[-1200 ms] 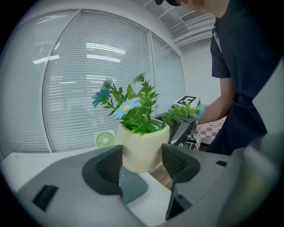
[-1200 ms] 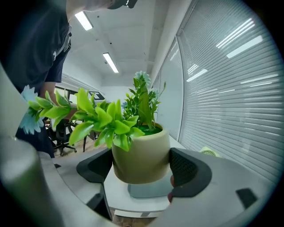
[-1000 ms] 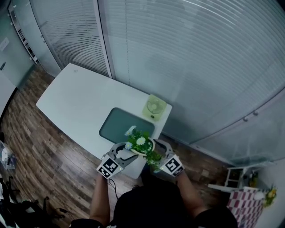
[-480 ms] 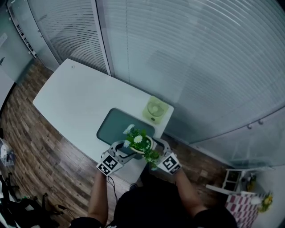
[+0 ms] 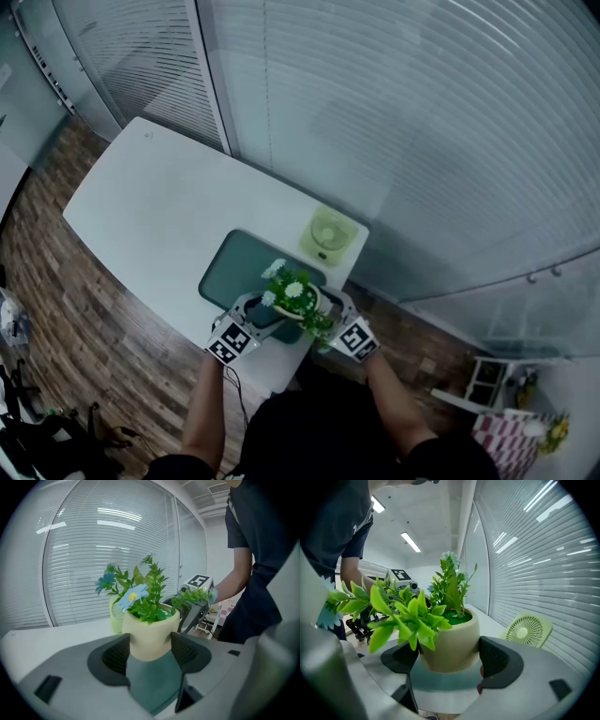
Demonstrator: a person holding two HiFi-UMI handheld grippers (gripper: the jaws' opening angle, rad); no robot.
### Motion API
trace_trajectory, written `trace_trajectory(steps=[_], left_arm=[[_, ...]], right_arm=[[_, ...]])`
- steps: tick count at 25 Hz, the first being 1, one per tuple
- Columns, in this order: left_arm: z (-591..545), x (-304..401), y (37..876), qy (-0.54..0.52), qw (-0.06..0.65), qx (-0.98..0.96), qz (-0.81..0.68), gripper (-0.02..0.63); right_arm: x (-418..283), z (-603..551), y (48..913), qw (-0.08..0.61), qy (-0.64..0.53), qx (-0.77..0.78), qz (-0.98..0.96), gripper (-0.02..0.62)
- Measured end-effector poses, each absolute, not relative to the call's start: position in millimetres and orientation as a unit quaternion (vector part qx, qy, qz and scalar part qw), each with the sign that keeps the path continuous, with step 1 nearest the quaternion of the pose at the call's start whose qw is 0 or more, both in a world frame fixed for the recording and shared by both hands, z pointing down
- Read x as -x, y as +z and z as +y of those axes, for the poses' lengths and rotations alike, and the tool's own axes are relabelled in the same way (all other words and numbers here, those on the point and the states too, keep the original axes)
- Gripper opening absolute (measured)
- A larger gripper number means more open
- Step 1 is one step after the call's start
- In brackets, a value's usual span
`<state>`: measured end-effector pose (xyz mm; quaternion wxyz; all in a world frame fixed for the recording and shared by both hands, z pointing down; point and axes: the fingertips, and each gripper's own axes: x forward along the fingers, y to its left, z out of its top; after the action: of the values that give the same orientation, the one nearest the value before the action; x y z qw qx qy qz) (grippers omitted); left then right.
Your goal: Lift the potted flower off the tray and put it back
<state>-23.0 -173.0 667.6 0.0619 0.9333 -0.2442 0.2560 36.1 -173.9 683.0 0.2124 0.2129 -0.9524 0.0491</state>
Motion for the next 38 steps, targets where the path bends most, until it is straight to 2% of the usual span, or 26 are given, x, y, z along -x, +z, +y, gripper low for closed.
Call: trace_trajectory(steps=[4, 10, 26, 38], left_arm=[[-180, 18, 675, 0.264, 0.06, -0.932, -0.242, 0.268], [-188, 21, 697, 0.274, 0.069, -0.928, -0.245, 0.268], [-202, 26, 738, 0.302, 0.091, -0.917, -0.244, 0.268], [-207, 25, 744, 0.276, 0.11, -0.923, -0.243, 0.268]], right_arm=[[-39, -182, 691, 0.2, 0.062, -0.222, -0.952, 0.373], [-39, -188, 710, 0.241, 0.05, -0.211, -0.946, 0.373], [-34, -203, 750, 0.272, 0.061, -0.21, -0.937, 0.373], [-34, -209, 759, 0.264, 0.09, -0.208, -0.937, 0.373]])
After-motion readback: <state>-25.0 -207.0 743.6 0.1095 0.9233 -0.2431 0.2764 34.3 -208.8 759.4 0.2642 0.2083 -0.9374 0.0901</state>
